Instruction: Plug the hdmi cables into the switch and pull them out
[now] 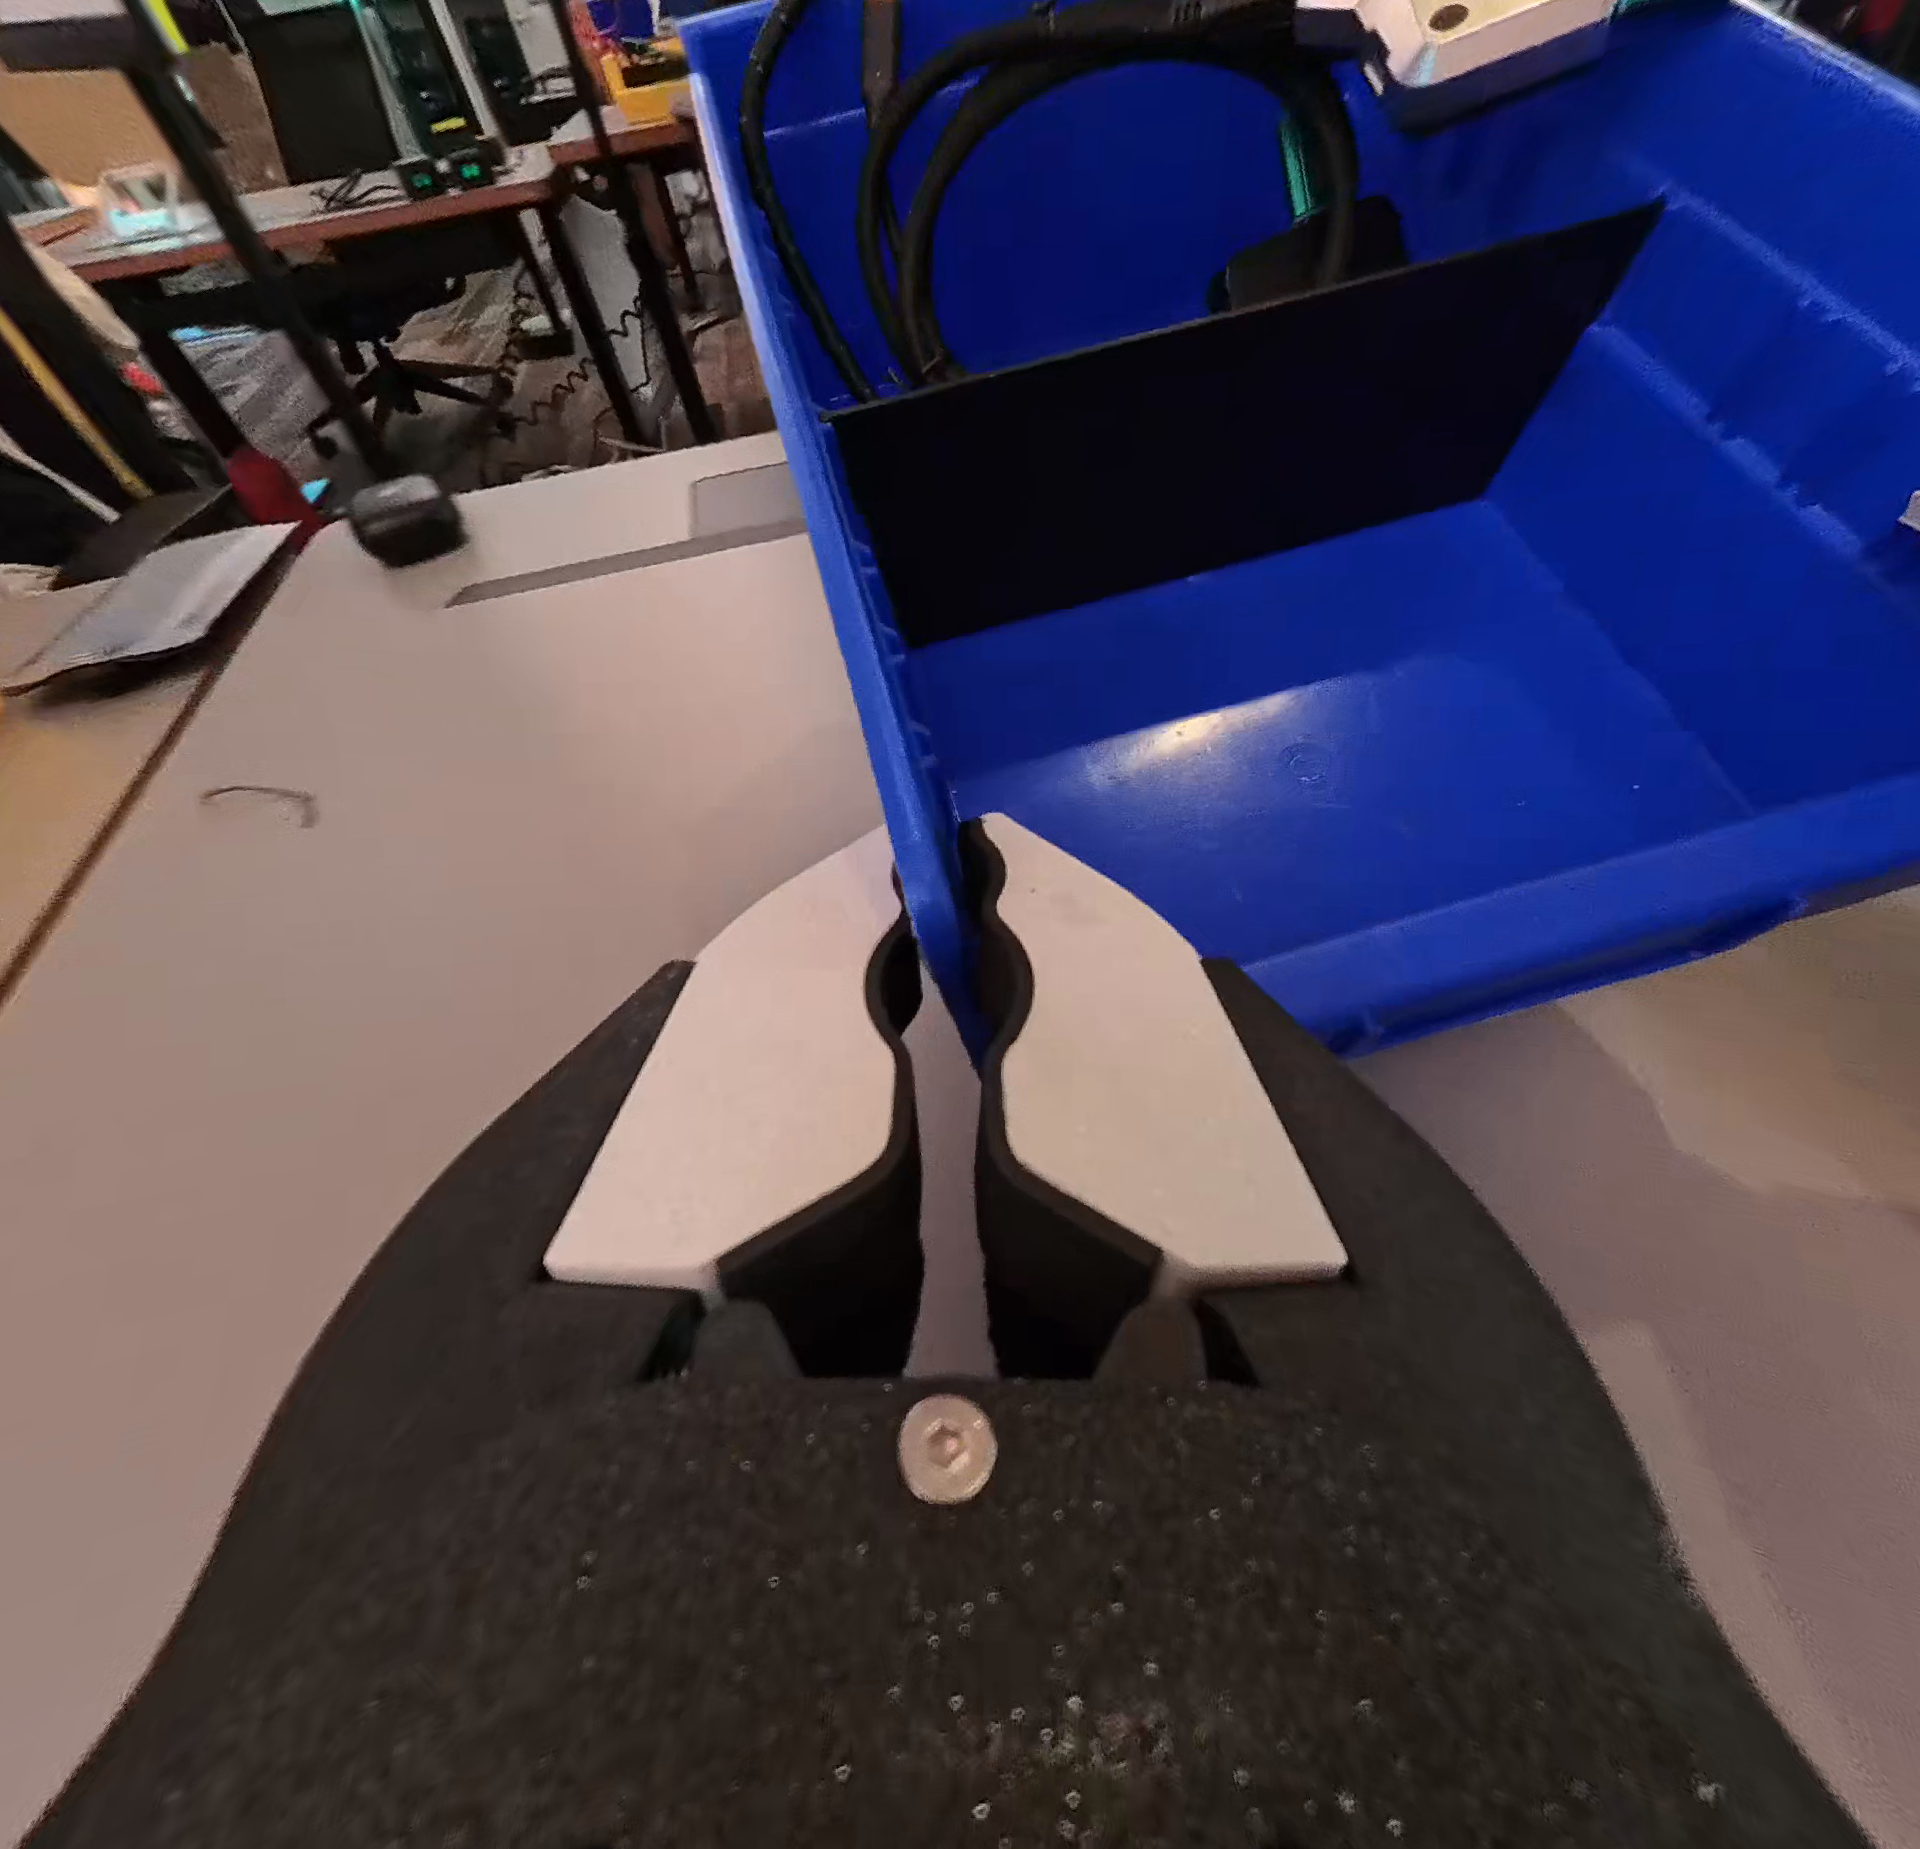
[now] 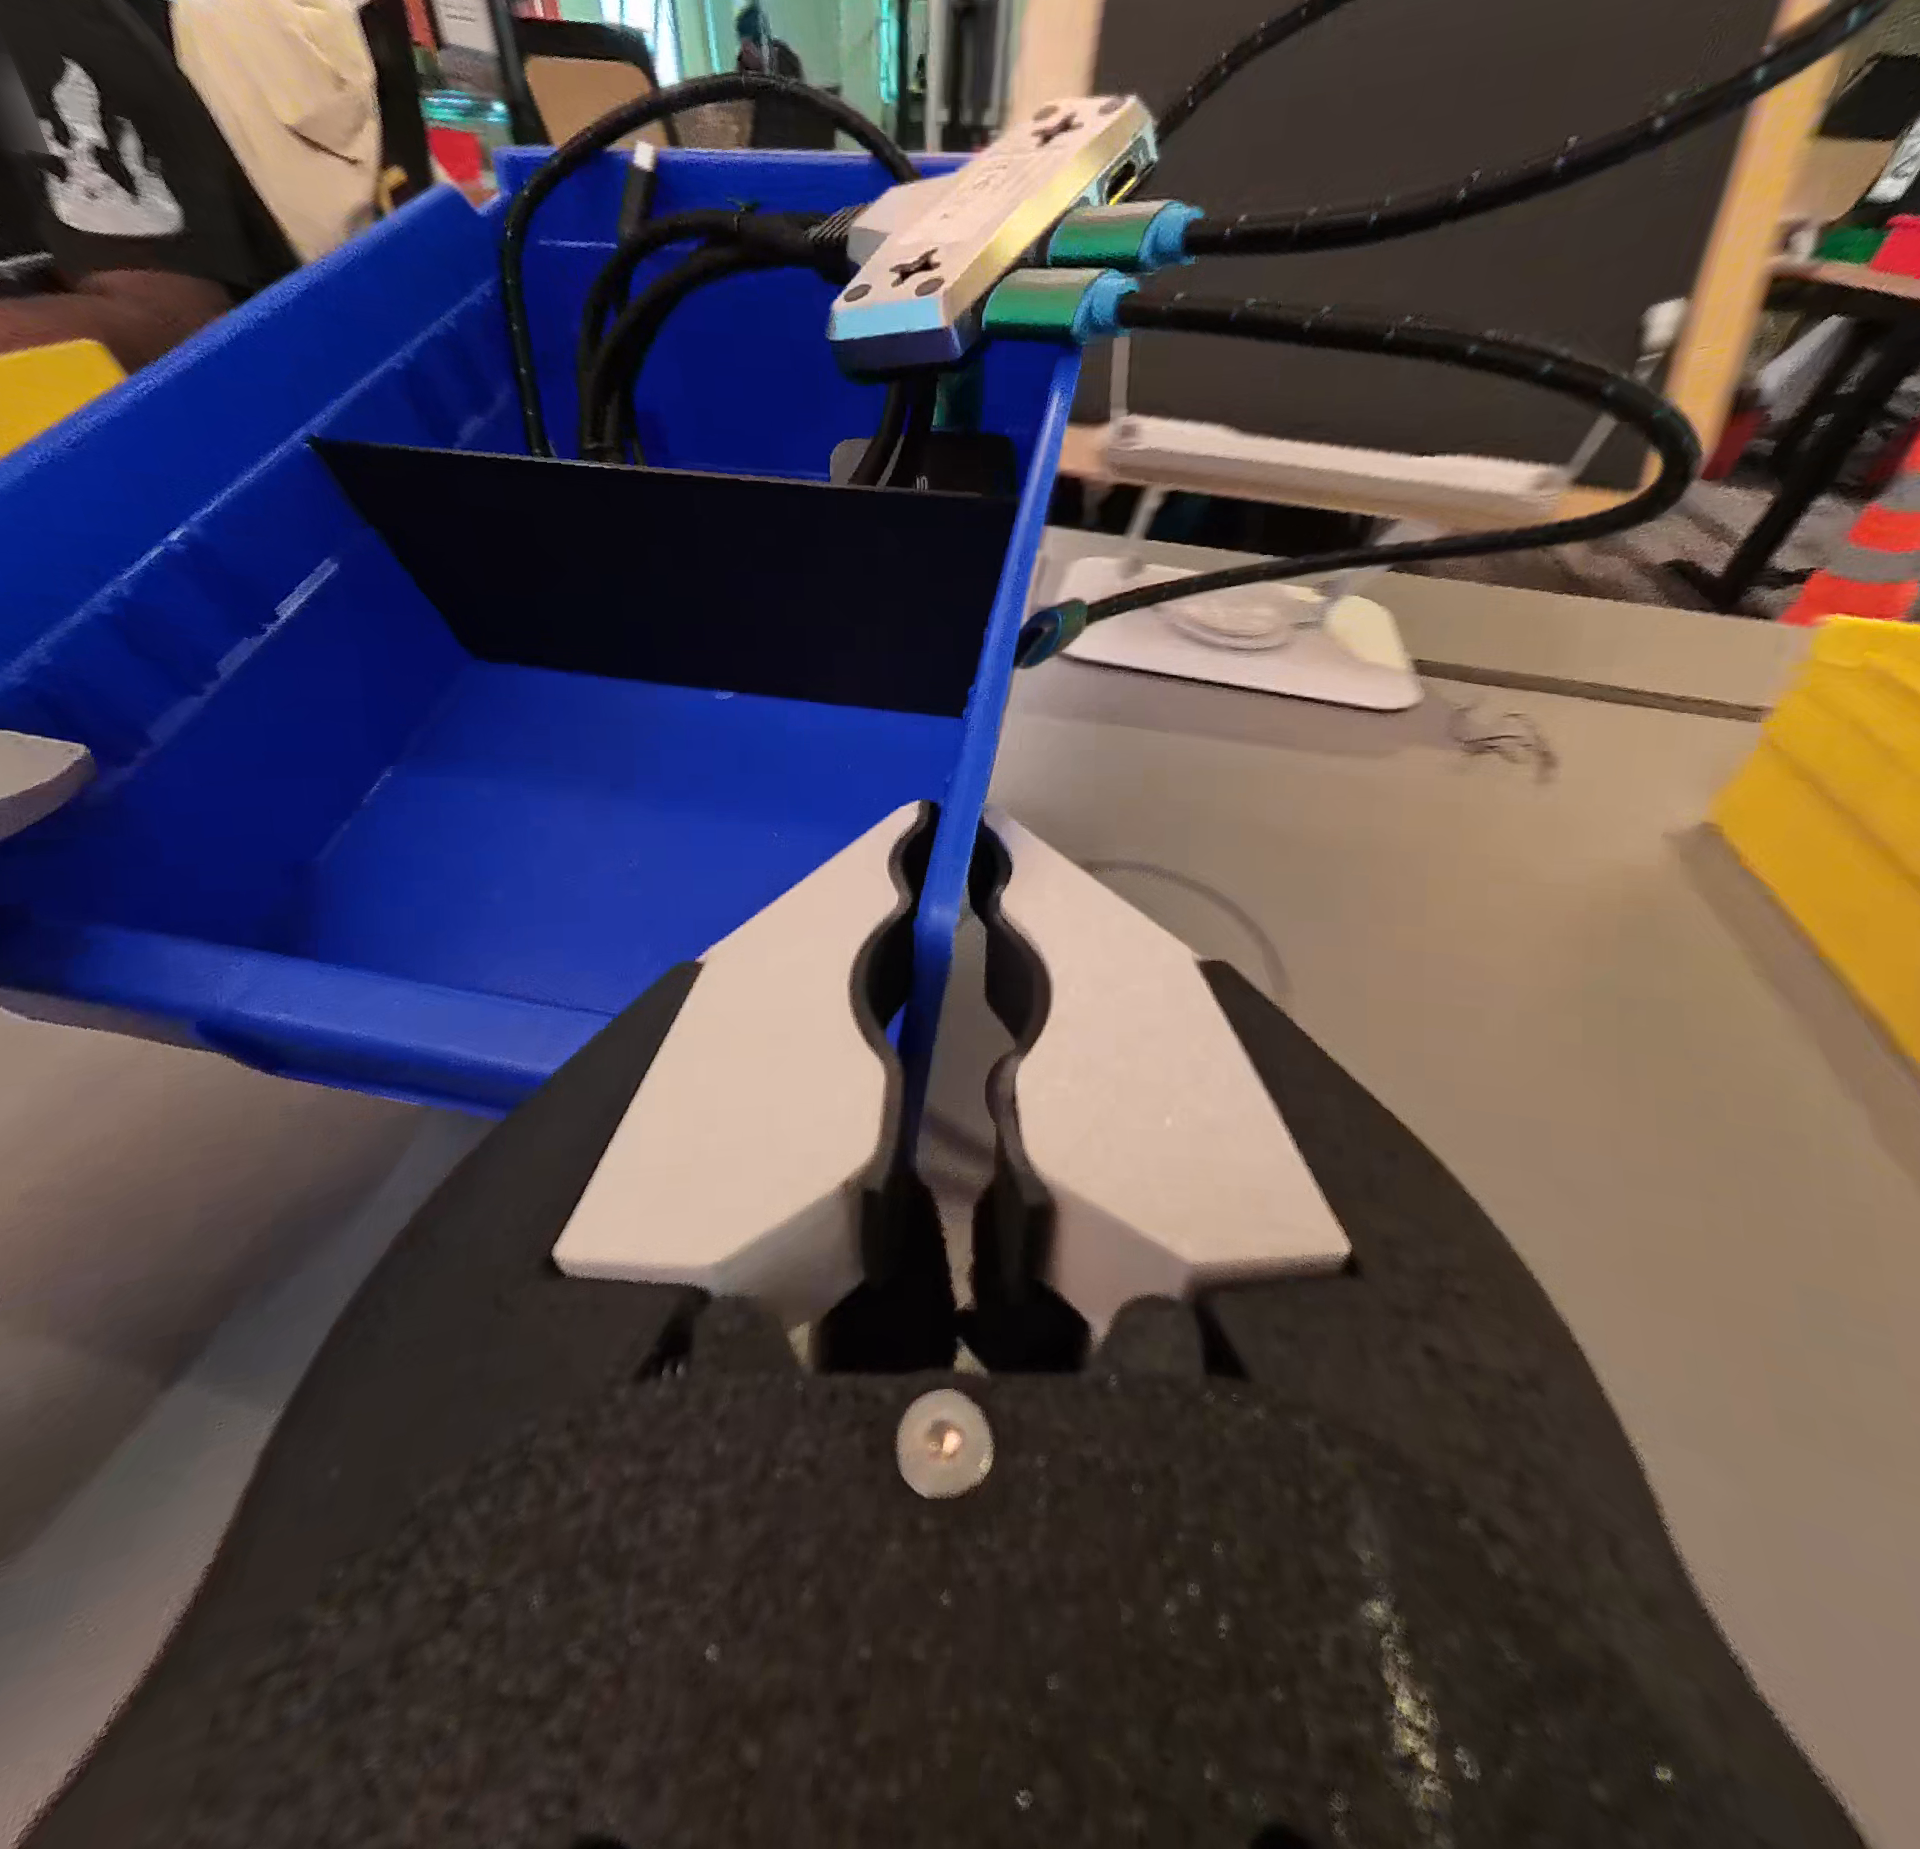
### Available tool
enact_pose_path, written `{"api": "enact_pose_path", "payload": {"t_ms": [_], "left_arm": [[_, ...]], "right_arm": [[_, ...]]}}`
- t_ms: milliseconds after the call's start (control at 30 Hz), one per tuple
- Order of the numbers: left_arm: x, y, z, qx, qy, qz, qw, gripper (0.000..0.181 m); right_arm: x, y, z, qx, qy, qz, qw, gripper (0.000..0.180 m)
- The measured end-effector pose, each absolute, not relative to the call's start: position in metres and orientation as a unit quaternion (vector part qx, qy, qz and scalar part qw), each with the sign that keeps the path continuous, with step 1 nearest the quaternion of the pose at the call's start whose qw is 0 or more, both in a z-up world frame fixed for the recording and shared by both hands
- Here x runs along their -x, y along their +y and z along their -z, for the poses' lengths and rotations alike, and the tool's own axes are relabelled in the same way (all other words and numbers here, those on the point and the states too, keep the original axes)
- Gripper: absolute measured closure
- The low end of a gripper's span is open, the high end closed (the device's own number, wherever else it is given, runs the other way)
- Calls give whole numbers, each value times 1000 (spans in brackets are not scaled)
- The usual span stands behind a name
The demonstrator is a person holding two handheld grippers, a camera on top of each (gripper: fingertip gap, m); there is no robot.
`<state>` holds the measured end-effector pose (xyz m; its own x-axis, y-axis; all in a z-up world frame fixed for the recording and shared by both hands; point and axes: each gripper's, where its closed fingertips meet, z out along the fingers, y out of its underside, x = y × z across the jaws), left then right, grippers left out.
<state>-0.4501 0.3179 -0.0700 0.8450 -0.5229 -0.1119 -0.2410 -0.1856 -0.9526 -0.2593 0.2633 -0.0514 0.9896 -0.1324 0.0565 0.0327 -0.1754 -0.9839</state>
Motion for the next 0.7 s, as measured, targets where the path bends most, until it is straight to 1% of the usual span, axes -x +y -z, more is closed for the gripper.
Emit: {"api": "enact_pose_path", "payload": {"t_ms": [133,233,367,433,533,667,700], "left_arm": [[511,344,81,793,246,100,548,176],[535,360,96,813,238,92,524,177],[545,382,129,835,238,88,488,176],[543,391,130,834,215,107,496,177],[536,397,130,838,199,109,497,177],[531,401,130,844,174,103,497,177],[529,400,129,843,174,103,498,177]], "right_arm": [[321,293,73,789,26,29,613,173],[346,316,91,811,33,11,584,174],[356,335,120,834,58,8,548,174],[356,343,121,821,54,7,568,173],[350,354,122,823,42,-13,567,171],[351,347,121,831,-47,-79,549,160],[352,335,118,830,-76,-110,541,154]]}}
